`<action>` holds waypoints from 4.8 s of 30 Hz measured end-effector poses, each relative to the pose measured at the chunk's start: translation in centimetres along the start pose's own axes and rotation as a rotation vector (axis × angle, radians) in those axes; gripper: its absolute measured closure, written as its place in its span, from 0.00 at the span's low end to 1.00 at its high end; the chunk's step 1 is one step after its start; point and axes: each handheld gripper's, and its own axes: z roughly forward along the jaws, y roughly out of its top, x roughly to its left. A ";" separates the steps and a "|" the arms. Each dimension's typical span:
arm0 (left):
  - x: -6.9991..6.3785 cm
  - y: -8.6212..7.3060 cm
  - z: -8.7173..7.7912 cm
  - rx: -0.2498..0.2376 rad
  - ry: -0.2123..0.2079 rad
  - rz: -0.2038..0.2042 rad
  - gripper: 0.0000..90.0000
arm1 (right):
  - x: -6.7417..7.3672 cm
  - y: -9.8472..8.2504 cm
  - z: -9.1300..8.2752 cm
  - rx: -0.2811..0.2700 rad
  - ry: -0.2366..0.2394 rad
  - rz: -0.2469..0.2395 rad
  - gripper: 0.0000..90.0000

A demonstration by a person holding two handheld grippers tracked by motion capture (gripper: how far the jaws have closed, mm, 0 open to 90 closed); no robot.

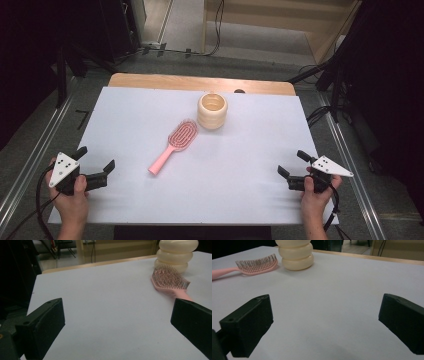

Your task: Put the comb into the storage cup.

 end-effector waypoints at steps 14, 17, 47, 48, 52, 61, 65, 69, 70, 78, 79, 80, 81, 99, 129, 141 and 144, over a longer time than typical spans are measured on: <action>-2.0 3.1 1.0 0.056 -0.092 0.010 0.00 | 0.3 0.0 0.2 0.011 -0.013 -0.023 0.00; -2.4 3.9 1.4 0.070 -0.099 0.003 0.00 | 0.3 0.0 0.2 0.009 -0.004 -0.024 0.00; -7.1 9.9 6.4 0.275 -0.194 0.109 0.00 | 0.6 0.1 0.6 0.039 -0.004 -0.050 0.00; -7.2 10.0 6.6 0.278 -0.195 0.111 0.00 | 0.6 0.1 0.6 0.039 -0.004 -0.051 0.00; -7.6 10.1 7.2 0.285 -0.196 0.110 0.00 | 0.6 0.1 0.7 0.042 -0.002 -0.051 0.00; -8.5 10.5 8.4 0.322 -0.206 0.121 0.00 | 0.6 0.1 0.8 0.055 -0.002 -0.055 0.00; -8.7 10.6 9.1 0.353 -0.219 0.122 0.00 | 0.6 0.1 0.9 0.060 -0.003 -0.056 0.00; -9.0 10.8 9.8 0.386 -0.238 0.124 0.00 | 0.7 0.1 1.0 0.065 -0.007 -0.054 0.00; -9.0 10.8 10.0 0.392 -0.243 0.125 0.00 | 0.7 0.1 1.0 0.067 -0.008 -0.054 0.00; -9.2 10.6 10.9 0.446 -0.265 0.119 0.04 | 0.8 0.1 1.1 0.080 -0.011 -0.059 0.00; -9.2 10.5 11.1 0.449 -0.267 0.114 0.04 | 0.8 0.1 1.1 0.080 -0.010 -0.060 0.00; -9.2 10.5 11.2 0.459 -0.268 0.117 0.04 | 0.8 0.1 1.1 0.081 -0.010 -0.060 0.00; -9.3 10.5 11.4 0.466 -0.269 0.118 0.04 | 0.8 0.1 1.2 0.086 -0.010 -0.063 0.00; -9.6 9.5 14.4 0.608 -0.269 0.117 0.08 | 0.9 0.1 1.4 0.106 -0.022 -0.070 0.00; -11.9 7.6 18.3 0.884 -0.213 0.150 0.64 | 0.9 0.1 1.6 0.120 -0.027 -0.069 0.00; -12.3 7.7 18.7 0.915 -0.141 0.106 0.74 | 0.9 0.1 1.6 0.125 -0.030 -0.071 0.00; -12.0 7.7 18.7 0.915 -0.148 0.099 0.77 | 0.9 0.1 1.6 0.126 -0.031 -0.071 0.00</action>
